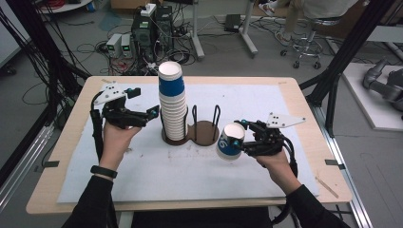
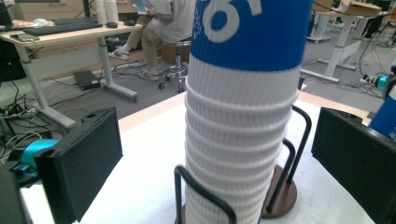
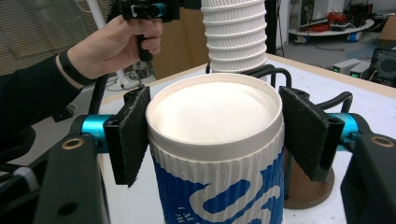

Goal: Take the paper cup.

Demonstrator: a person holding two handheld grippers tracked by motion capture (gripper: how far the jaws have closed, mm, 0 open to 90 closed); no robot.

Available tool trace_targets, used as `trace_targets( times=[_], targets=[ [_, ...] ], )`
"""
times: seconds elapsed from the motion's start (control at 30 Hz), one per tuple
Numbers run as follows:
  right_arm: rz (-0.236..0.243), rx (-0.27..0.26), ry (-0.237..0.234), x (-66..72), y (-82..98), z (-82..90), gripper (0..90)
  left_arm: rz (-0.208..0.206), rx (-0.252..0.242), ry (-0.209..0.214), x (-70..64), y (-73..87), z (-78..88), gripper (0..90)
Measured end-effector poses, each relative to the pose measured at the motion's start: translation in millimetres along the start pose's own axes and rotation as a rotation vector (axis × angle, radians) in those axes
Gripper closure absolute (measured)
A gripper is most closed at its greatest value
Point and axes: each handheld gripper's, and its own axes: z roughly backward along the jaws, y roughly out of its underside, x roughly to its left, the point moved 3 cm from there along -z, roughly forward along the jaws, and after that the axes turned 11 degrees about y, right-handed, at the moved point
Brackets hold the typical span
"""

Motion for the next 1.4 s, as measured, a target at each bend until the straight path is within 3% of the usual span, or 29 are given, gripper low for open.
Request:
trace_targets(
  times=[0.37,0.83,1.03,1.2,1.4],
  targets=[
    [0.005,0.004,-0.002,-1.5,0.4,-1.9,29.7,-0.010,-0.017,0.034,-20.9,22.2,20.9,1.7],
    [0.013,0.010,0.001,-3.3,1.8,-1.3,29.7,-0.037,0.031,0.064,-48.3,60.6,21.8,1.7],
    [0.019,0.010,0.000,-3.5,1.9,-1.9,29.7,-0.036,0.062,0.085,-57.9,74.2,17.0,1.7],
    [0.025,0.005,0.006,-4.3,2.0,-3.4,29.7,-0.047,0.125,0.109,-66.4,86.3,3.9,1.8],
    [0.029,0.012,0.005,-3.4,2.3,-3.4,29.7,-0.062,0.128,0.165,-75.9,85.6,-9.4,1.8]
  ],
)
